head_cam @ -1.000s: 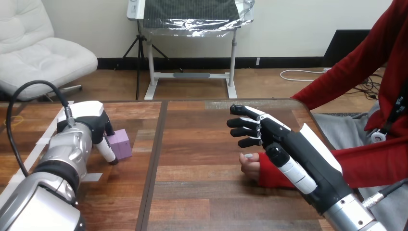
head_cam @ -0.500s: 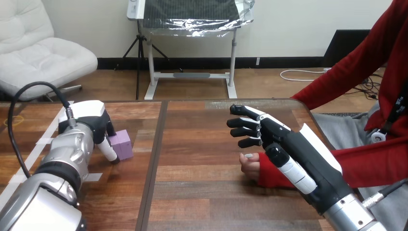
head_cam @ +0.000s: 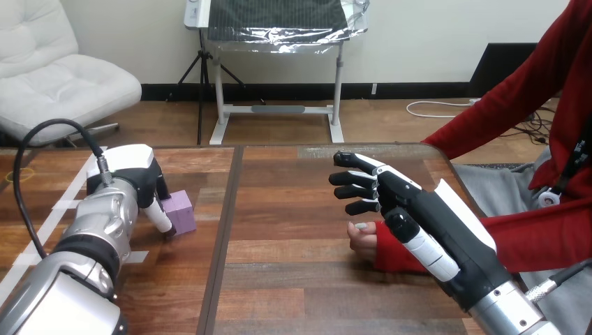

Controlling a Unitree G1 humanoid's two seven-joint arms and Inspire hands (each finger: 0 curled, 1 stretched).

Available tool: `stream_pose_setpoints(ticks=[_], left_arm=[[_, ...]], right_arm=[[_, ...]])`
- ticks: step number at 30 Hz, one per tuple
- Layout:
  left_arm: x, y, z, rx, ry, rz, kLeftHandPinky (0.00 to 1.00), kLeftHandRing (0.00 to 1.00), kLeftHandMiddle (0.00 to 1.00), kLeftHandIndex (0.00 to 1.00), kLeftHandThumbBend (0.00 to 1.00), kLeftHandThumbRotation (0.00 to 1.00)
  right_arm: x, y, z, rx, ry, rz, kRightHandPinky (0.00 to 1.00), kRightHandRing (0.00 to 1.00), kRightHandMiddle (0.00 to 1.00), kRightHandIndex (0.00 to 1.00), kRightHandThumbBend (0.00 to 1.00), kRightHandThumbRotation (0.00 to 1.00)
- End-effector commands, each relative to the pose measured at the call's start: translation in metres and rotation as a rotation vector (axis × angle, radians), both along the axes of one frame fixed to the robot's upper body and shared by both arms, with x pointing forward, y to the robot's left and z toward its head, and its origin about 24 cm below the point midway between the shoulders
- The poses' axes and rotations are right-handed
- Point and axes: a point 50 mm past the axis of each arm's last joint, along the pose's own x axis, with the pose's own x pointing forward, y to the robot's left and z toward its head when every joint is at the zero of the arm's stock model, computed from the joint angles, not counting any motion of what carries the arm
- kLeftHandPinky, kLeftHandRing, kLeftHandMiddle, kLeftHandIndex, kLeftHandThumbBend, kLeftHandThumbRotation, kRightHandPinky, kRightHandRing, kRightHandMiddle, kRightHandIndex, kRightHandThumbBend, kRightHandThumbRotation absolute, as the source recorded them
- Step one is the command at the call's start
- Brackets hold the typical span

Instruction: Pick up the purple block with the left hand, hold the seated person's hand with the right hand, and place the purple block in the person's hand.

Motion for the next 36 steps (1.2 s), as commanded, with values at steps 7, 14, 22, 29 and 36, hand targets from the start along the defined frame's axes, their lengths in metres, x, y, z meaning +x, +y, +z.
stream_pose_setpoints(ticks=[7,14,22,29,36], left_arm=[[0.006,-0.009,0.007,0.05,-0.028,-0.042,0.28,0.4,0.49,0.56,0.74,0.21],[0.008,-0.009,0.011,0.051,-0.039,-0.04,0.22,0.33,0.42,0.52,0.73,0.31],[0.01,-0.009,0.016,0.054,-0.072,-0.052,0.19,0.28,0.38,0.49,0.74,0.36],[0.013,-0.01,0.021,0.048,-0.085,-0.053,0.18,0.27,0.36,0.46,0.73,0.38],[0.014,-0.01,0.024,0.047,-0.1,-0.057,0.19,0.28,0.36,0.47,0.73,0.37]], right_arm=[[0.006,0.0,0.022,-0.004,-0.1,0.006,0.75,0.81,0.84,0.88,1.0,1.0],[0.007,0.0,0.022,-0.002,-0.099,0.007,0.75,0.82,0.84,0.88,1.0,1.0],[0.007,-0.001,0.021,0.0,-0.097,0.003,0.75,0.82,0.84,0.88,1.0,1.0],[0.007,0.0,0.021,-0.003,-0.094,0.002,0.75,0.82,0.84,0.88,1.0,1.0],[0.007,0.0,0.021,-0.006,-0.098,0.001,0.75,0.82,0.84,0.88,1.0,1.0]])
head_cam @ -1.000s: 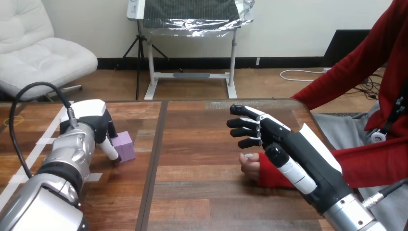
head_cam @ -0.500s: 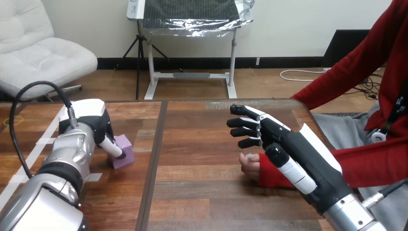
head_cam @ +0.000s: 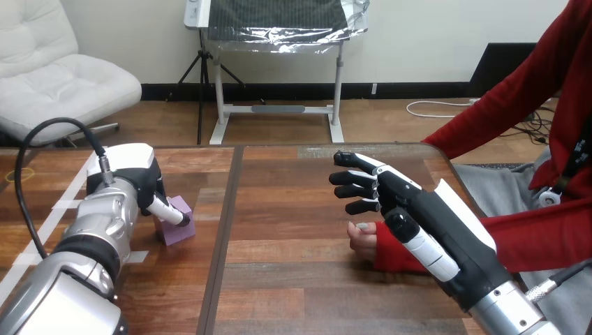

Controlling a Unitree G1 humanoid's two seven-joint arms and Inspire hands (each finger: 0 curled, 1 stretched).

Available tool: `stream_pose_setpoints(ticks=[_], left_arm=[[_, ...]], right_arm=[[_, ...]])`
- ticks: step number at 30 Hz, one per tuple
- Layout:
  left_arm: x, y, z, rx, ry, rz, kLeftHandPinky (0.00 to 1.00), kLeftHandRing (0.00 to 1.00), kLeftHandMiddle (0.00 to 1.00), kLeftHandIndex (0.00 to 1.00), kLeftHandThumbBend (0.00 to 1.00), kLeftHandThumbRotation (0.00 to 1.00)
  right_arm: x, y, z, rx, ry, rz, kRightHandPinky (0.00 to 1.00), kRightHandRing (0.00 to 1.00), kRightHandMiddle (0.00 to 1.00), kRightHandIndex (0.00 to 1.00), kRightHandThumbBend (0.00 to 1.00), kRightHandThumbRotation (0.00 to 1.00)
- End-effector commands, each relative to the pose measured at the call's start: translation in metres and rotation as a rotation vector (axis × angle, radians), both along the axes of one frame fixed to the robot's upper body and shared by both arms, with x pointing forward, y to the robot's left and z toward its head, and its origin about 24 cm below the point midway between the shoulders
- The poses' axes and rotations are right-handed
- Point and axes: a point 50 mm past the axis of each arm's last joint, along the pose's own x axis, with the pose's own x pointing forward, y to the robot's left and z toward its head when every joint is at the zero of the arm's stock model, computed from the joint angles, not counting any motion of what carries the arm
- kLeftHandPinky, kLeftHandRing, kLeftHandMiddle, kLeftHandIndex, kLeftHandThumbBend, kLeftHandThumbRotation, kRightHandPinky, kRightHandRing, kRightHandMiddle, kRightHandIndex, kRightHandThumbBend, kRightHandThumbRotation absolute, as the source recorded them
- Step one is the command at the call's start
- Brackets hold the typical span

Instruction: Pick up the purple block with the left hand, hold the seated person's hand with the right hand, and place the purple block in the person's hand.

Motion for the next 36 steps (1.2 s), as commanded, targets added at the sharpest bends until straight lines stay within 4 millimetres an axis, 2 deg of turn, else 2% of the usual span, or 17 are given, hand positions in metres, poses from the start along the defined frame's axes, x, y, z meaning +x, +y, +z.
stream_pose_setpoints(ticks=[1,7,16,36], left_arm=[[0.014,-0.01,0.024,0.008,-0.095,-0.046,0.19,0.28,0.36,0.47,0.74,0.37],[0.016,-0.011,0.028,-0.001,-0.122,-0.049,0.17,0.25,0.34,0.44,0.74,0.35],[0.017,-0.012,0.032,-0.003,-0.15,-0.055,0.17,0.26,0.35,0.46,0.75,0.34],[0.02,-0.012,0.041,-0.068,-0.245,-0.058,0.07,0.13,0.21,0.24,0.78,0.3]], right_arm=[[0.007,-0.001,0.021,-0.006,-0.098,0.0,0.75,0.82,0.84,0.88,1.0,1.0],[0.007,-0.001,0.021,-0.008,-0.095,-0.003,0.76,0.82,0.83,0.88,1.0,1.0],[0.007,-0.001,0.02,-0.011,-0.098,-0.006,0.76,0.82,0.83,0.88,1.0,1.0],[0.007,-0.001,0.02,-0.01,-0.092,-0.012,0.76,0.81,0.83,0.88,1.0,1.0]])
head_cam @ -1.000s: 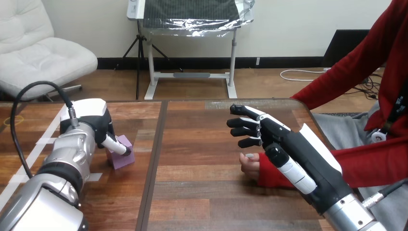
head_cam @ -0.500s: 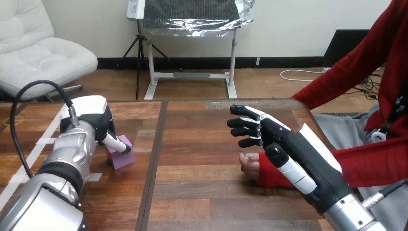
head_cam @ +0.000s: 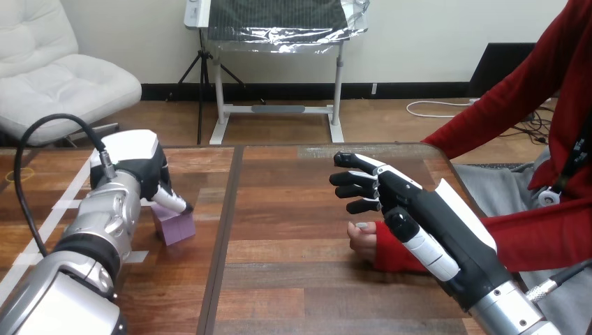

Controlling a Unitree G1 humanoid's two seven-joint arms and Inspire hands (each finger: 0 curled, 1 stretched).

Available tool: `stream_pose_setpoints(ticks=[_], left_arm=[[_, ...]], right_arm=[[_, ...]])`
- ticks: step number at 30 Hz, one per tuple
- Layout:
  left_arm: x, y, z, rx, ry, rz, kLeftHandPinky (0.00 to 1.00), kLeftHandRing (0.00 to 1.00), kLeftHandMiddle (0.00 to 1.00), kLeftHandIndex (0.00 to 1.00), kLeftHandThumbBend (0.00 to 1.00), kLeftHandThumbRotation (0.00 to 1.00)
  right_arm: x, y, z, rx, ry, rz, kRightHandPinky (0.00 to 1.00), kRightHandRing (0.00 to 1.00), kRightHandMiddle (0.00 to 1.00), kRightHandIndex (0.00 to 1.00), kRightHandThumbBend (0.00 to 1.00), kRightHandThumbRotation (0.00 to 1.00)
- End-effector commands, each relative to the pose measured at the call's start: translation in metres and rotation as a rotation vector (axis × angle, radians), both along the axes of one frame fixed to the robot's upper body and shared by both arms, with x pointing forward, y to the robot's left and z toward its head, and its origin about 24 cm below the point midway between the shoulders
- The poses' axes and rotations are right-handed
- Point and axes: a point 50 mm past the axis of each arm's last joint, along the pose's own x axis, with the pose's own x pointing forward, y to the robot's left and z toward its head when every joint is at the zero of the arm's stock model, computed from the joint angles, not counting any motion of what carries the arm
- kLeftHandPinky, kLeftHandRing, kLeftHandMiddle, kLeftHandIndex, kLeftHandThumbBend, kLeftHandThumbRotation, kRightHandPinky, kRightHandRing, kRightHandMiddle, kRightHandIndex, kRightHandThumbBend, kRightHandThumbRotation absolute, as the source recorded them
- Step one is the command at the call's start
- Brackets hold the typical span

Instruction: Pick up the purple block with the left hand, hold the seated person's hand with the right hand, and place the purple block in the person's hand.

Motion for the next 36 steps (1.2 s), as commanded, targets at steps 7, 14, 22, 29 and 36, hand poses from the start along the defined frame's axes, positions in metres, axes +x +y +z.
stream_pose_setpoints(ticks=[7,14,22,29,36], left_arm=[[0.019,-0.007,0.042,-0.072,-0.18,-0.026,0.05,0.11,0.18,0.21,0.77,0.31],[0.021,-0.008,0.05,-0.103,-0.226,-0.033,0.04,0.1,0.17,0.2,0.77,0.31],[0.023,-0.009,0.059,-0.123,-0.273,-0.055,0.04,0.09,0.16,0.19,0.76,0.33],[0.025,-0.012,0.068,-0.132,-0.301,-0.072,0.04,0.09,0.17,0.19,0.77,0.36],[0.026,-0.015,0.072,-0.129,-0.318,-0.092,0.06,0.12,0.2,0.23,0.79,0.37]], right_arm=[[0.007,-0.001,0.019,-0.007,-0.093,-0.003,0.75,0.81,0.83,0.88,1.0,1.0],[0.007,-0.001,0.019,-0.01,-0.091,-0.003,0.75,0.81,0.83,0.88,1.0,1.0],[0.007,-0.001,0.02,-0.007,-0.087,-0.003,0.75,0.81,0.83,0.88,1.0,1.0],[0.008,-0.001,0.02,-0.006,-0.089,0.0,0.75,0.81,0.83,0.88,1.0,1.0],[0.009,-0.001,0.02,-0.006,-0.089,0.001,0.75,0.81,0.83,0.88,1.0,1.0]])
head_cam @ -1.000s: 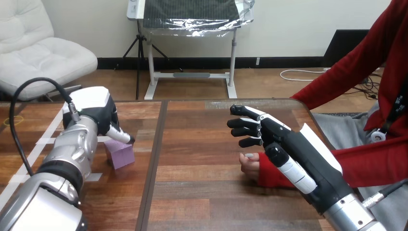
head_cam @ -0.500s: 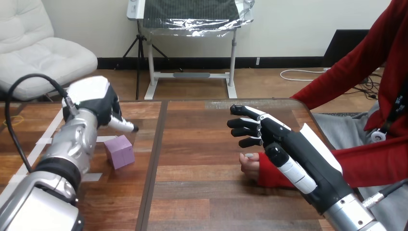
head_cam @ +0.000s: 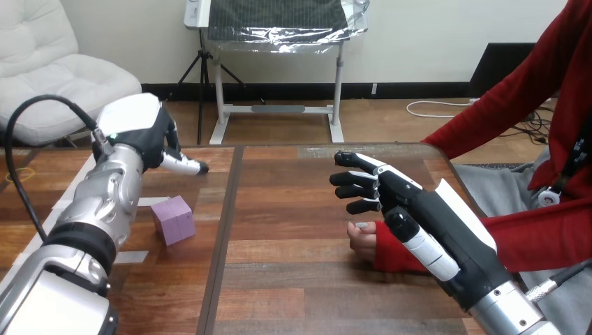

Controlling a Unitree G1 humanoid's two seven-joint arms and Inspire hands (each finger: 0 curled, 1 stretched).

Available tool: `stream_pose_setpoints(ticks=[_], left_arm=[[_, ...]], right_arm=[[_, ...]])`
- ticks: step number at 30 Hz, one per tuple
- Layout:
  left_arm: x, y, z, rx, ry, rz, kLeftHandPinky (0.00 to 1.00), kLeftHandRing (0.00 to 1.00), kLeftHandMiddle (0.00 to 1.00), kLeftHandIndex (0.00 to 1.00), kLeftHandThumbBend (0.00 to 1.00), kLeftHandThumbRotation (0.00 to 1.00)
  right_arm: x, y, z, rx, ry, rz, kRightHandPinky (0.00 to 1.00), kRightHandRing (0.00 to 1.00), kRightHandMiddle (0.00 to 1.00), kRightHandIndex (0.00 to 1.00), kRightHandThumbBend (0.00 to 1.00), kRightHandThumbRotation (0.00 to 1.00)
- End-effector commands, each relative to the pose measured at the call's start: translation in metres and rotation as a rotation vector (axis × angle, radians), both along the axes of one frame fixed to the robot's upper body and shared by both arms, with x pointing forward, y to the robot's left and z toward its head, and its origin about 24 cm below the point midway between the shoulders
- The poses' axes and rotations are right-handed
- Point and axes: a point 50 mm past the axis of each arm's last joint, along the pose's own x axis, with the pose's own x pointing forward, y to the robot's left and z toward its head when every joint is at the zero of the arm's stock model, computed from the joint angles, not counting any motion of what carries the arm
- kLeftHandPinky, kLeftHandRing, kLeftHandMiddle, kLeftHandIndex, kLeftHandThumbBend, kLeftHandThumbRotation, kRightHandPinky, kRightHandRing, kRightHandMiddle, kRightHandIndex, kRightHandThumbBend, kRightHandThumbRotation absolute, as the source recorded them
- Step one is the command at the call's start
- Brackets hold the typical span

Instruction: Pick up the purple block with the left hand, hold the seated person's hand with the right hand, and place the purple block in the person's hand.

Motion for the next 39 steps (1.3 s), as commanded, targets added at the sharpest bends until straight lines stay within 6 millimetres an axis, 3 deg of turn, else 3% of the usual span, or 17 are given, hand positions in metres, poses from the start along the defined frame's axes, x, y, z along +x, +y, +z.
stream_pose_setpoints(ticks=[1,6,9,10,15,20,28,39], left_arm=[[0.015,-0.008,0.043,0.005,-0.142,-0.044,0.07,0.14,0.22,0.25,0.8,0.37],[0.015,-0.009,0.043,0.001,-0.115,-0.06,0.11,0.18,0.27,0.31,0.82,0.38],[0.016,-0.009,0.043,0.03,-0.059,-0.076,0.17,0.25,0.35,0.38,0.83,0.42],[0.016,-0.009,0.043,0.047,-0.035,-0.082,0.25,0.35,0.44,0.45,0.86,0.49],[0.017,-0.009,0.042,0.084,0.106,-0.093,0.43,0.55,0.61,0.61,0.93,0.62],[0.017,-0.008,0.039,0.056,0.183,-0.089,0.61,0.76,0.79,0.78,0.98,0.66],[0.015,-0.007,0.032,0.009,0.245,-0.073,0.72,0.87,0.9,0.88,1.0,0.59],[0.013,-0.005,0.024,0.019,0.244,-0.056,0.74,0.89,0.92,0.91,1.0,0.55]], right_arm=[[0.009,-0.001,0.02,-0.005,-0.09,0.002,0.75,0.81,0.83,0.88,1.0,1.0],[0.009,0.0,0.02,-0.005,-0.092,0.003,0.75,0.81,0.83,0.88,1.0,1.0],[0.009,0.0,0.02,-0.003,-0.092,0.004,0.75,0.81,0.83,0.88,1.0,1.0],[0.009,0.0,0.02,-0.003,-0.092,0.004,0.75,0.81,0.83,0.88,1.0,1.0],[0.008,0.0,0.02,-0.006,-0.092,0.001,0.75,0.81,0.83,0.88,1.0,1.0],[0.008,0.0,0.02,-0.005,-0.089,0.0,0.75,0.81,0.82,0.88,1.0,1.0],[0.007,0.0,0.019,-0.005,-0.088,0.001,0.75,0.81,0.82,0.88,1.0,1.0],[0.007,-0.001,0.019,-0.002,-0.091,0.004,0.75,0.81,0.83,0.88,1.0,1.0]])
